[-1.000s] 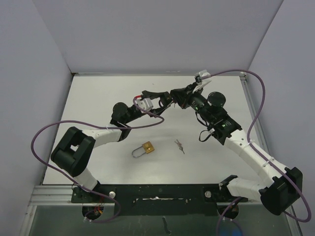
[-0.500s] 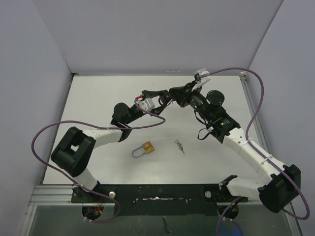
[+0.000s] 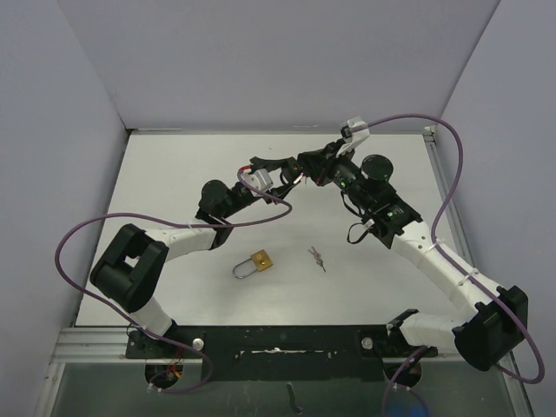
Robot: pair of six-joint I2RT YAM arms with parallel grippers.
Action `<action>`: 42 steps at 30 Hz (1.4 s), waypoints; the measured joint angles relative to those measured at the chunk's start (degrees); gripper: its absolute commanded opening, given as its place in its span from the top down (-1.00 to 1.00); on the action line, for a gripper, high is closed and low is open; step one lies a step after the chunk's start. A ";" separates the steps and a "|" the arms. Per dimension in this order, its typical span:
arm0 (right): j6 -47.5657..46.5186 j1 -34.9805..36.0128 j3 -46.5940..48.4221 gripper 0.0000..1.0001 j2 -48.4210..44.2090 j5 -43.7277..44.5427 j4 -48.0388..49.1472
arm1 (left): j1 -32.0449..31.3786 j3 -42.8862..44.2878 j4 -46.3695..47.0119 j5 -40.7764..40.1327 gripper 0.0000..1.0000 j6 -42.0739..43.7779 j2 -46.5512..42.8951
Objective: Unlock with the key
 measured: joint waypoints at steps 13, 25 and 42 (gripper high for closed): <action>-0.13 0.00 -1.68 1.00 -1.18 0.44 0.46 | -0.02 0.00 -0.85 0.55 1.00 -1.46 0.00; -0.26 0.00 -2.69 0.86 -2.51 0.42 0.57 | 0.13 0.00 -0.37 2.91 1.00 -4.50 0.00; -1.42 -0.04 -0.46 0.08 0.35 -4.57 -9.55 | 2.12 -0.17 6.08 -0.13 1.00 -8.11 -0.46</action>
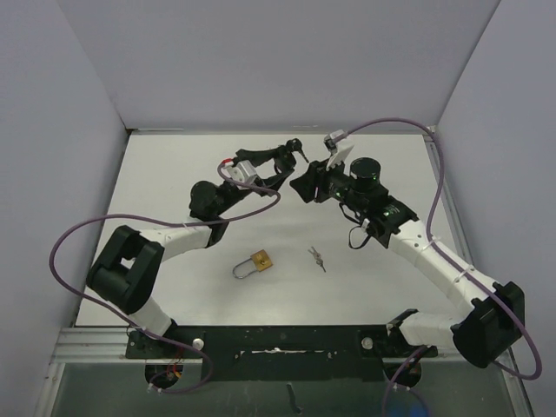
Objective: Unlock with the key
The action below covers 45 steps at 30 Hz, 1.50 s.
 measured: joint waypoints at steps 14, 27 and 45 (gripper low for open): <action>-0.90 -2.54 1.70 -0.40 -0.22 -2.49 -4.98 | 0.46 -0.37 5.33 -1.68 1.00 -0.66 -2.40; -6.32 -4.11 5.09 -0.45 -5.49 0.61 -8.94 | 0.44 -1.03 0.59 -1.36 1.00 -0.70 -2.40; -4.44 -4.59 8.37 -0.03 -3.32 -4.07 -8.11 | -2.36 -1.77 -7.15 2.93 1.00 -0.85 -2.38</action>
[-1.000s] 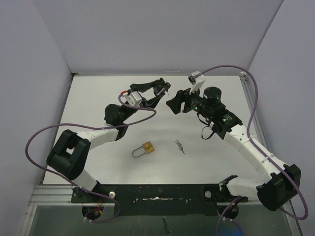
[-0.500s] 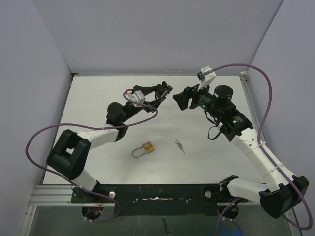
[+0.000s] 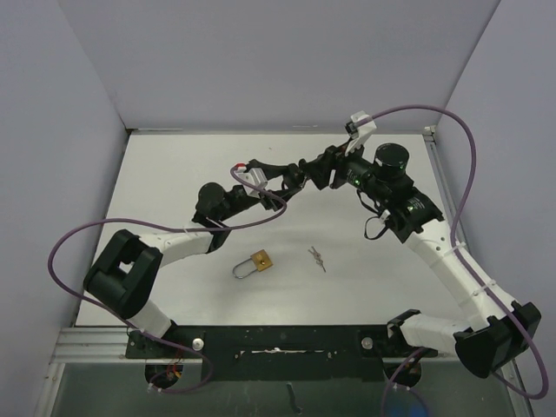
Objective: Unlock with the key
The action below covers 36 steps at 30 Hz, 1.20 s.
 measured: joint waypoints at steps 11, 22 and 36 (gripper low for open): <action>3.50 -0.26 0.11 0.25 2.49 -2.54 0.72 | -1.22 -0.52 -1.66 -0.13 1.00 1.29 0.00; 5.40 -0.26 0.11 0.45 3.39 -3.37 1.73 | -1.29 -0.52 -1.70 -0.28 1.00 1.88 0.00; 5.88 -0.33 0.11 1.00 4.22 -3.04 1.90 | -1.29 -0.52 -2.19 -0.90 1.00 2.84 0.00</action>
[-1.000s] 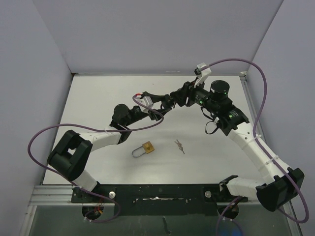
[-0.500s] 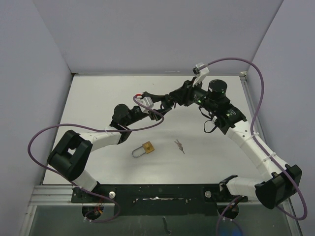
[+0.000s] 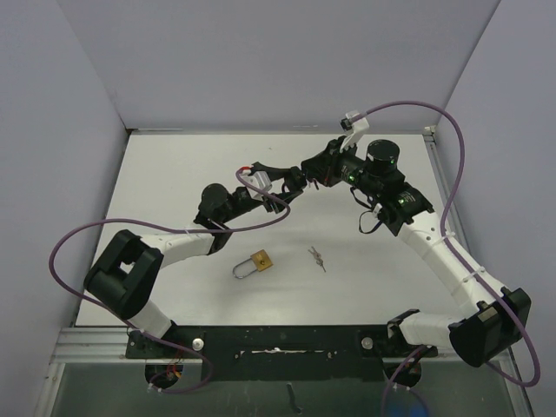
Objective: Unlock with the key
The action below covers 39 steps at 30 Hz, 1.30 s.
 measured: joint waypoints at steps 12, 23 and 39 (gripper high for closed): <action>-0.55 -0.02 0.00 1.00 0.09 1.25 -0.26 | -0.68 0.59 -0.83 -2.05 1.00 0.07 0.48; -1.62 1.64 0.00 1.00 0.31 6.88 -0.83 | -2.62 1.53 -1.95 -7.74 1.00 2.80 1.75; -4.59 2.51 -1.49 1.00 -0.52 9.42 1.31 | -1.01 4.13 0.50 -2.21 1.00 -0.72 4.90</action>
